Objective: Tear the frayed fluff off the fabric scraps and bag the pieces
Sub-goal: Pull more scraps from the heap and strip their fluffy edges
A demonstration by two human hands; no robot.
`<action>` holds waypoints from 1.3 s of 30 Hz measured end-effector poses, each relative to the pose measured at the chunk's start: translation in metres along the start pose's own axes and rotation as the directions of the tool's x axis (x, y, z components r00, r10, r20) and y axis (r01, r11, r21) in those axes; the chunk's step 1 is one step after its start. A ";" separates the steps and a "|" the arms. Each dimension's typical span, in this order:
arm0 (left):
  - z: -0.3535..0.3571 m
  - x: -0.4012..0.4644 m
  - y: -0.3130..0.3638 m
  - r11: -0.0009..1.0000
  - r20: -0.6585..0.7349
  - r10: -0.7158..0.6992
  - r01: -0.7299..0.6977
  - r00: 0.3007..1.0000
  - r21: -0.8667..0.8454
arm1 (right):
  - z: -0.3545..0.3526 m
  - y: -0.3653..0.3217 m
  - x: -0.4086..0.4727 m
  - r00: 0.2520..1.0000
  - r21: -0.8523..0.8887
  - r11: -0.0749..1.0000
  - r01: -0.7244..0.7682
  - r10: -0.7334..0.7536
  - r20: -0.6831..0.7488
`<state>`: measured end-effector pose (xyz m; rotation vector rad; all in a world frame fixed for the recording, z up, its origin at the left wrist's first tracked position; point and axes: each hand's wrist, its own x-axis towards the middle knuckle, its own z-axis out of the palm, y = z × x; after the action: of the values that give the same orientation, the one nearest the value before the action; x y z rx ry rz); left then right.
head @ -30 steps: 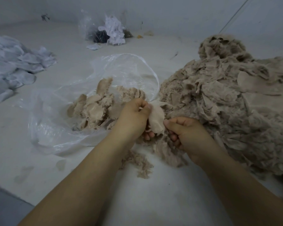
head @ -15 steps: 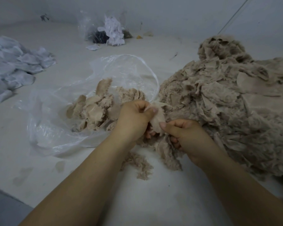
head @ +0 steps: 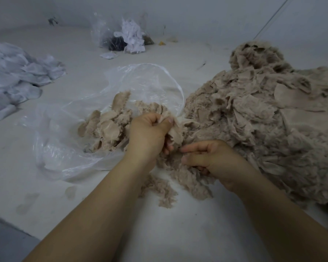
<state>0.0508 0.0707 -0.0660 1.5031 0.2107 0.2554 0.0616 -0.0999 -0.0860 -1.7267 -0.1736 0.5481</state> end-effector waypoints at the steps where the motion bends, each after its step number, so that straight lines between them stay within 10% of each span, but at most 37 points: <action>1: 0.001 -0.001 -0.001 1.000 0.034 -0.014 0.013 0.999 0.024 | 0.000 -0.001 0.000 1.000 0.008 1.000 -0.006 0.006 -0.002; 17: -0.009 -0.008 0.013 0.968 0.406 -0.213 0.135 0.889 0.211 | 0.006 -0.005 -0.003 0.991 0.252 0.968 0.002 0.031 -0.129; 39: -0.027 -0.010 0.020 0.843 0.494 -0.382 0.075 0.781 0.533 | 0.006 -0.002 0.000 0.984 0.248 0.969 -0.003 0.047 -0.172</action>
<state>0.0326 0.0947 -0.0477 1.9646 -0.0450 -0.5190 0.0592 -0.0944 -0.0846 -1.5258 0.0421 0.4129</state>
